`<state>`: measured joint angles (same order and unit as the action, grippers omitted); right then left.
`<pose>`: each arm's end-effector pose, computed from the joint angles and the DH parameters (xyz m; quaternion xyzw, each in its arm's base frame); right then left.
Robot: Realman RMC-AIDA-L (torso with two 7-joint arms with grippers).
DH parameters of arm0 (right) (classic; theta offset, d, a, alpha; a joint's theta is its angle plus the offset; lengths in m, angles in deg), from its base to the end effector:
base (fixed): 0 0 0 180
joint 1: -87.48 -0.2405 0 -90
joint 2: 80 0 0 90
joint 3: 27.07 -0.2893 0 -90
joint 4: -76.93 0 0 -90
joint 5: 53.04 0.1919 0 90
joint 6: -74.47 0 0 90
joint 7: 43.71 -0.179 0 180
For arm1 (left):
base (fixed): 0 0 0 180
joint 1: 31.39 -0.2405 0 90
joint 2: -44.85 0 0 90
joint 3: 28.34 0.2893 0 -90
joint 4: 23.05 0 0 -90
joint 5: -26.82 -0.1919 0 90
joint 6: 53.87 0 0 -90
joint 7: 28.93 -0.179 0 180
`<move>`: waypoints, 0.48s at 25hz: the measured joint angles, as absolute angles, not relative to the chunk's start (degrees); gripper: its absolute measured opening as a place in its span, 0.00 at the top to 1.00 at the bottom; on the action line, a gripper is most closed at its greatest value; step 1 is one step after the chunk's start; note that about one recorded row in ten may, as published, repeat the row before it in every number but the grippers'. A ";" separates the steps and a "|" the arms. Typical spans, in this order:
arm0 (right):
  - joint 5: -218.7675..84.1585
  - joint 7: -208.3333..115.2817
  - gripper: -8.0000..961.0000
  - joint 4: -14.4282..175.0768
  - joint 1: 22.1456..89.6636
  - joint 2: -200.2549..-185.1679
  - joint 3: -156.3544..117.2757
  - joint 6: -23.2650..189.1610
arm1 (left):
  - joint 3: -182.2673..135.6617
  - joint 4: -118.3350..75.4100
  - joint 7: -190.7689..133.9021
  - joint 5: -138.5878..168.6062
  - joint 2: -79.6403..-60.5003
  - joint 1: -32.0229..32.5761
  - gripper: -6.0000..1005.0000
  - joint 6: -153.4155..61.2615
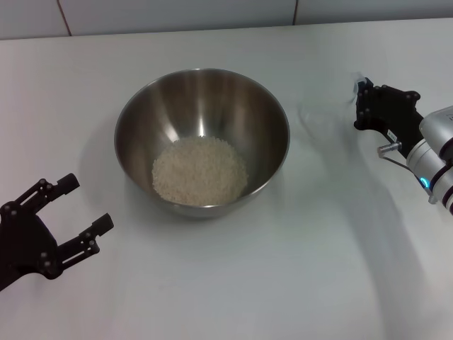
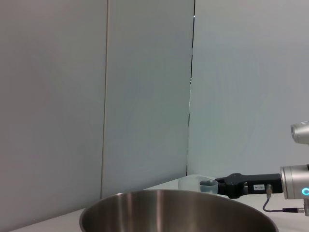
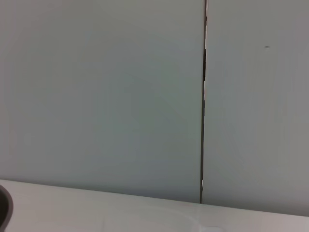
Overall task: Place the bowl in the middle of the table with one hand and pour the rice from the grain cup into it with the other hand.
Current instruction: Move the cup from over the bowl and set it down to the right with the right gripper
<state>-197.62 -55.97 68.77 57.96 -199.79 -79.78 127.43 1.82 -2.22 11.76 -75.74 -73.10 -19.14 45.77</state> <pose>0.3306 0.3891 -0.0682 -0.7676 0.2609 0.2318 0.5376 -0.3272 0.2346 -0.0323 -0.8801 -0.1392 -0.3533 0.2850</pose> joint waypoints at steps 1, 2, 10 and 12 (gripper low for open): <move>-197.62 -55.97 0.99 68.77 57.96 -199.79 -79.78 127.43 | 1.82 -2.22 11.76 -75.74 -73.10 -19.14 0.17 45.77; -197.62 -55.98 0.99 68.77 57.96 -199.79 -79.78 127.43 | 1.82 -2.22 11.77 -75.74 -73.10 -19.15 0.17 45.79; -195.89 -56.09 0.88 68.75 57.71 -199.72 -79.89 124.51 | 1.81 -2.22 11.81 -75.74 -73.10 -19.18 0.17 45.84; -195.21 -56.09 0.85 68.75 57.74 -199.71 -79.89 124.48 | 1.80 -2.22 11.79 -75.74 -73.10 -19.18 0.17 45.88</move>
<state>-195.21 -56.09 68.75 57.74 -199.71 -79.89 124.48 1.80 -2.22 11.79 -75.74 -73.10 -19.18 45.88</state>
